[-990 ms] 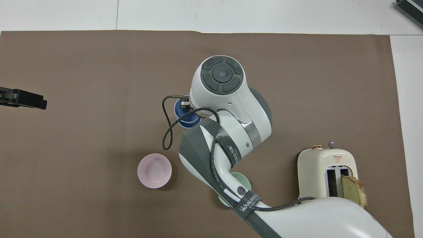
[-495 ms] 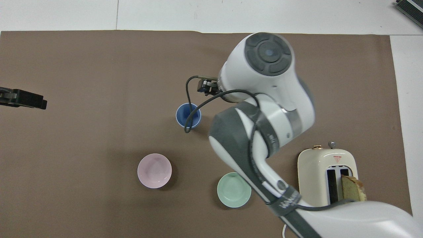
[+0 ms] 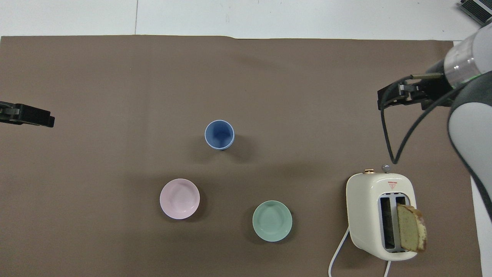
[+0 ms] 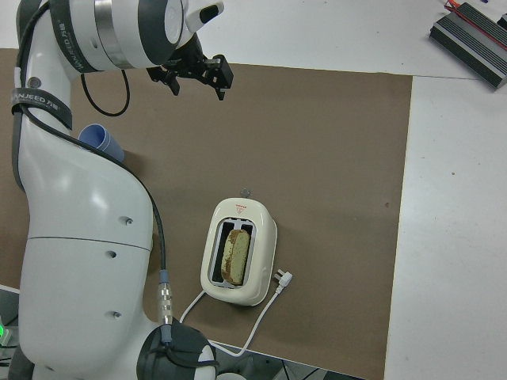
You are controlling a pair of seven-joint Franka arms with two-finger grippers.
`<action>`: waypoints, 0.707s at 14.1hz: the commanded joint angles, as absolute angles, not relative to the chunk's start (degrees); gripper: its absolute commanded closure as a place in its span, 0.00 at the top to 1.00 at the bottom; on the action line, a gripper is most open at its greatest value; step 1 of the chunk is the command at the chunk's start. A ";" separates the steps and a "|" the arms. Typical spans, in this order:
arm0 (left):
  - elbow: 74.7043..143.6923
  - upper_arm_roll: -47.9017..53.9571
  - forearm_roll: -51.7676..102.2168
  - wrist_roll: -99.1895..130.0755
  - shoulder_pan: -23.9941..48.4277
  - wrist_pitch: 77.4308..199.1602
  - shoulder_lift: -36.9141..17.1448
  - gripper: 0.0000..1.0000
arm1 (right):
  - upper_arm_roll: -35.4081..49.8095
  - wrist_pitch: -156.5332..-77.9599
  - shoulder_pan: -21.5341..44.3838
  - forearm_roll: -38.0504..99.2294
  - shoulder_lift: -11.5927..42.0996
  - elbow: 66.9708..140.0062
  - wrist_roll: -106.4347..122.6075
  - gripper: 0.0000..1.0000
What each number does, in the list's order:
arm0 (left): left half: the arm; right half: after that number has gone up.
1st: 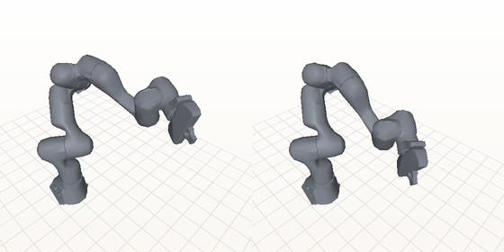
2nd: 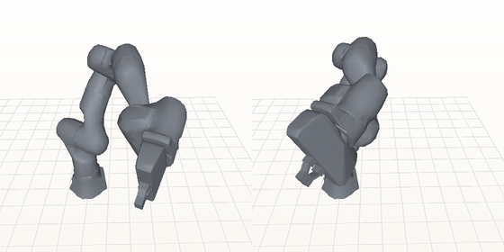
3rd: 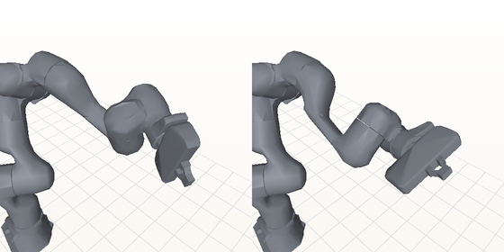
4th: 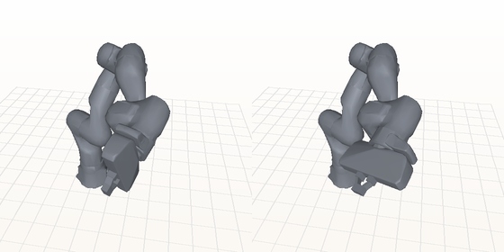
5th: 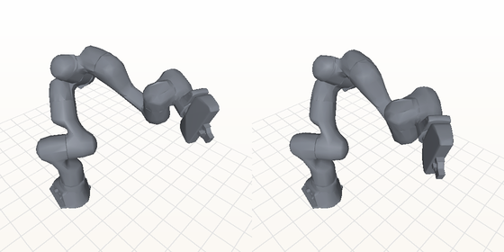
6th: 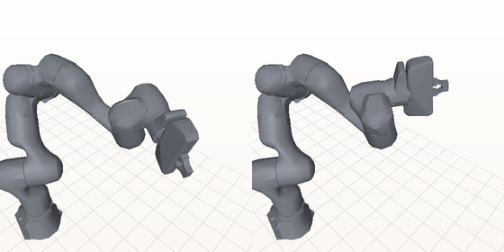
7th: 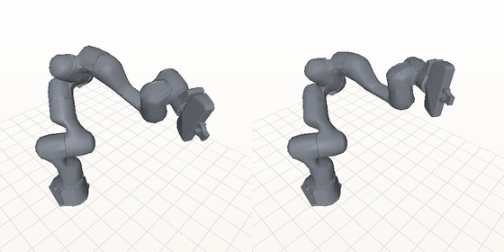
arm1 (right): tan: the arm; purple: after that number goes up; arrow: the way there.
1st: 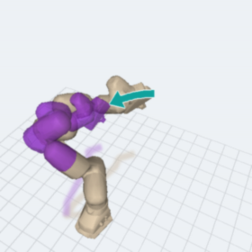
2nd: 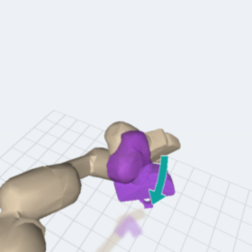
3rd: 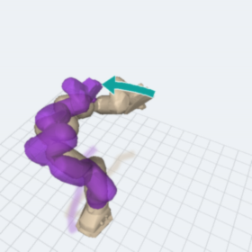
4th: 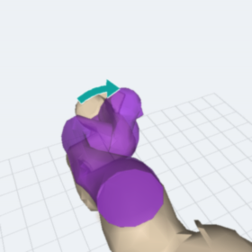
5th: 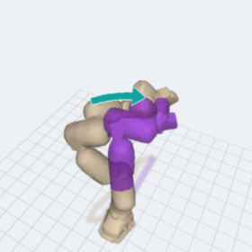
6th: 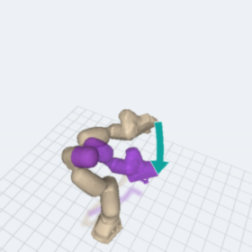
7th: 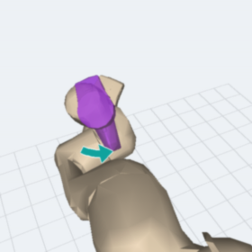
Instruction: Stack blue cups with both arms
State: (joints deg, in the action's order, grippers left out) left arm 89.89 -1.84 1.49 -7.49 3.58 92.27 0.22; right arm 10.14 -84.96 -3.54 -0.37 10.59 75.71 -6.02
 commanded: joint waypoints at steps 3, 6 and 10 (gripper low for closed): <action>91.14 -1.49 0.62 -7.82 3.51 92.19 1.50 1.00 | 9.67 -82.71 -8.16 -1.23 7.39 76.99 1.39 1.00; 89.31 -1.41 0.53 -8.09 3.52 89.22 1.67 1.00 | 9.58 -83.92 -9.93 -1.23 2.93 84.76 2.11 1.00; 88.42 -1.32 0.62 -7.82 3.69 86.84 1.93 1.00 | 9.67 -87.45 -10.11 -1.32 0.09 89.82 2.20 1.00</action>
State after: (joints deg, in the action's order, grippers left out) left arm 88.77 -1.41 1.48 -7.50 3.59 88.76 1.34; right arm 9.25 -84.92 -9.39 -0.41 3.15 85.45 0.89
